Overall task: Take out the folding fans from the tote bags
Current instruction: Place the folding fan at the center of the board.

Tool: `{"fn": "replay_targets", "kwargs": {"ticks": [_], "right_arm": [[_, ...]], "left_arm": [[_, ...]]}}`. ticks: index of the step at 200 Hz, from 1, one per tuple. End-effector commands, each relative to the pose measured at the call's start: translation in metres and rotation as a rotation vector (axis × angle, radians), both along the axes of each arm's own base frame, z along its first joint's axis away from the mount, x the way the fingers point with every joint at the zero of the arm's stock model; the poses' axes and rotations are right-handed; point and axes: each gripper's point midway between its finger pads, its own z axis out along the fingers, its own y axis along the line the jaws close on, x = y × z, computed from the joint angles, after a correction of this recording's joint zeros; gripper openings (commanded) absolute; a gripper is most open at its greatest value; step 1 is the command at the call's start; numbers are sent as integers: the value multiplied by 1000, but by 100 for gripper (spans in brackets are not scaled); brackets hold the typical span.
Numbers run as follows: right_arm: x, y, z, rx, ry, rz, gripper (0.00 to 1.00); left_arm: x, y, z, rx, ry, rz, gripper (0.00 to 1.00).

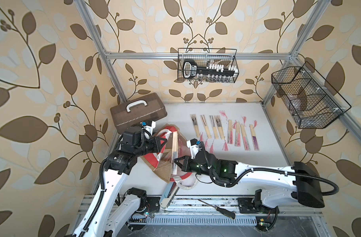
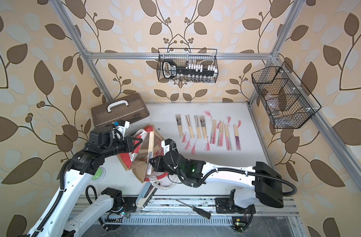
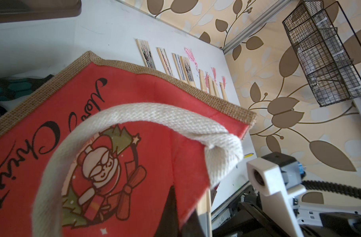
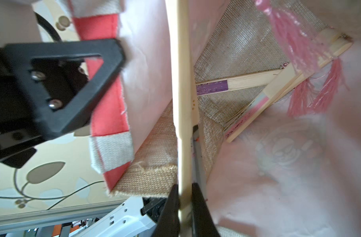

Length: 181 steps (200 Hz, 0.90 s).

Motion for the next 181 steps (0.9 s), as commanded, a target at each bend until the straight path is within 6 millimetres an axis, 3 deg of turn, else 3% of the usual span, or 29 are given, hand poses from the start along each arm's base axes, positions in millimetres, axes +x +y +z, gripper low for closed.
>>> {"fn": "replay_targets", "kwargs": {"ticks": [1,87,137,181], "right_arm": [[-7,-9,4,-20,9,26,13],[-31,-20,-7,-58,-22,131,13],[-50,-23,16,-55,-114,214,13],[-60,-40,48,-3,-169,230,13]], "left_arm": [[7,6,28,23,-105,20,0],[6,9,28,28,-118,38,0],[6,11,23,34,-114,49,0],[7,11,24,36,-119,53,0]]}}
